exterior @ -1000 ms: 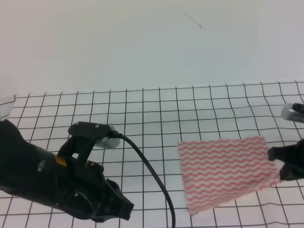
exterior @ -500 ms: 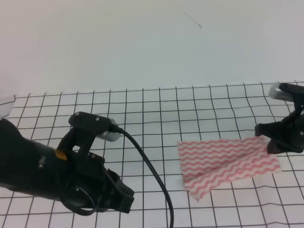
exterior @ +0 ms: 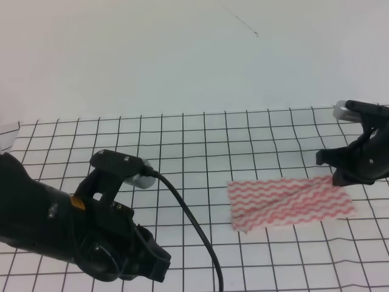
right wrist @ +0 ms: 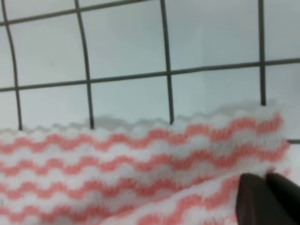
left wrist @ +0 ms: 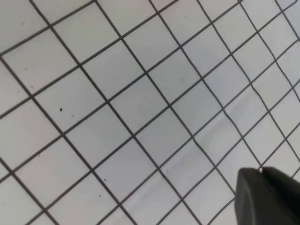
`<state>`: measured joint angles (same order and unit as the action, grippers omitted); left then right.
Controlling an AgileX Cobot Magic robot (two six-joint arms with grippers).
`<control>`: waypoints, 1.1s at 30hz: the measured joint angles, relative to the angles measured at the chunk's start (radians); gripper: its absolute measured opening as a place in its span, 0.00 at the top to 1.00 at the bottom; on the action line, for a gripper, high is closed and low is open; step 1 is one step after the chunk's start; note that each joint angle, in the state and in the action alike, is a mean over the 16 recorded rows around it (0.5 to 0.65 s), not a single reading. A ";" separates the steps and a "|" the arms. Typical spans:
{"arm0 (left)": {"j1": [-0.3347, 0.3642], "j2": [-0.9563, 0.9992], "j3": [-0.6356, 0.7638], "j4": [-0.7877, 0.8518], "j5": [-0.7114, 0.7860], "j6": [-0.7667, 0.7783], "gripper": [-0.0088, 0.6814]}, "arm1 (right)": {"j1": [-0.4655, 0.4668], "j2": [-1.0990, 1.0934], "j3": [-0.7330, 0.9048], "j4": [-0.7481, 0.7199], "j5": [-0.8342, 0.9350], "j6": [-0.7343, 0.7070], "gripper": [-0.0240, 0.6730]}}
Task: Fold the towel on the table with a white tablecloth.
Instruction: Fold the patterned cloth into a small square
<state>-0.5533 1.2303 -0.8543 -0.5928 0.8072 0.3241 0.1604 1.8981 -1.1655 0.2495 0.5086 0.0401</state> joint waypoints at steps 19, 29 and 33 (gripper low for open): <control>0.000 0.000 0.000 0.019 -0.008 0.012 0.99 | 0.000 -0.061 -0.005 0.003 0.007 -0.238 0.54; 0.038 -0.007 0.000 0.108 -0.092 -0.058 0.99 | 0.009 -0.150 -0.038 0.231 0.229 -0.912 0.71; 0.095 -0.017 0.000 0.148 -0.119 -0.082 0.99 | 0.041 -0.153 -0.069 0.279 0.324 -1.094 0.82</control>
<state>-0.4579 1.2130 -0.8547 -0.4445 0.6884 0.2426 0.2012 1.7453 -1.2350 0.5281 0.8328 -1.0537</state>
